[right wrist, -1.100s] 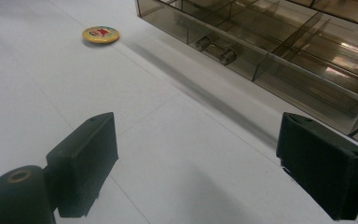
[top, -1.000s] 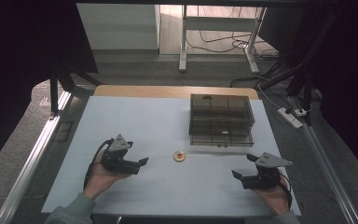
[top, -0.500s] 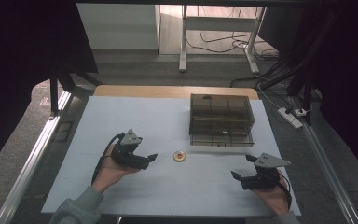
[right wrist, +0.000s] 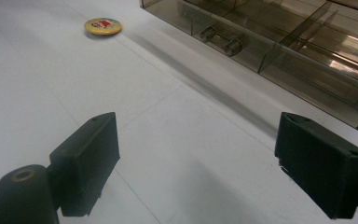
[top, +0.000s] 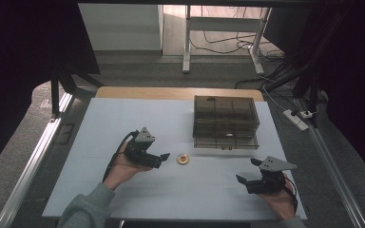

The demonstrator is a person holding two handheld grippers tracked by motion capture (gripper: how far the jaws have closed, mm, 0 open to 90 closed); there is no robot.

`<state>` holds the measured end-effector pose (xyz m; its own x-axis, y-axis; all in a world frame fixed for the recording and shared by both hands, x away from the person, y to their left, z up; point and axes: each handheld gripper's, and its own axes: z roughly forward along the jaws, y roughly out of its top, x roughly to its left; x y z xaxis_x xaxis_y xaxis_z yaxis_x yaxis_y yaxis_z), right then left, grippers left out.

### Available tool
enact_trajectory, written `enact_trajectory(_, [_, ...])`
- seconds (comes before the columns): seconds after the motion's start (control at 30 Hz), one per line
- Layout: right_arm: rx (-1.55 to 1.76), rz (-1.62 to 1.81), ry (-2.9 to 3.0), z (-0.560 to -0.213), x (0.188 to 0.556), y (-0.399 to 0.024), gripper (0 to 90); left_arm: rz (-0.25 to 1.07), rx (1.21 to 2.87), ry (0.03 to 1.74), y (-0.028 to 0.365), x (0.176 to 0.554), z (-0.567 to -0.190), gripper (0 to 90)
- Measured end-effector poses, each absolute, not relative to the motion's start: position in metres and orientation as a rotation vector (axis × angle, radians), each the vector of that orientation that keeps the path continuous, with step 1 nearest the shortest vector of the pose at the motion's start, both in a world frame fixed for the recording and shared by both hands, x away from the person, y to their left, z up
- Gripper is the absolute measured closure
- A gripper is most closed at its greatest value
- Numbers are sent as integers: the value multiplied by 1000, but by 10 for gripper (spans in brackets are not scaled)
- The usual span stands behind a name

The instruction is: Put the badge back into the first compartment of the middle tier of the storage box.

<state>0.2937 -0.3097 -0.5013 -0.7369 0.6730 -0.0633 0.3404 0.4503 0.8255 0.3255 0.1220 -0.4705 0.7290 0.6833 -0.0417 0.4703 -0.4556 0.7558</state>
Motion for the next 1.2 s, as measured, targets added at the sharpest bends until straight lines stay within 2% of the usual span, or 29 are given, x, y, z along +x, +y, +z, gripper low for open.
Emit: enact_trajectory(1.2, [863, 1188, 2329, -503, 293, -310, 137, 277, 2216, 769, 74, 353, -466, 145])
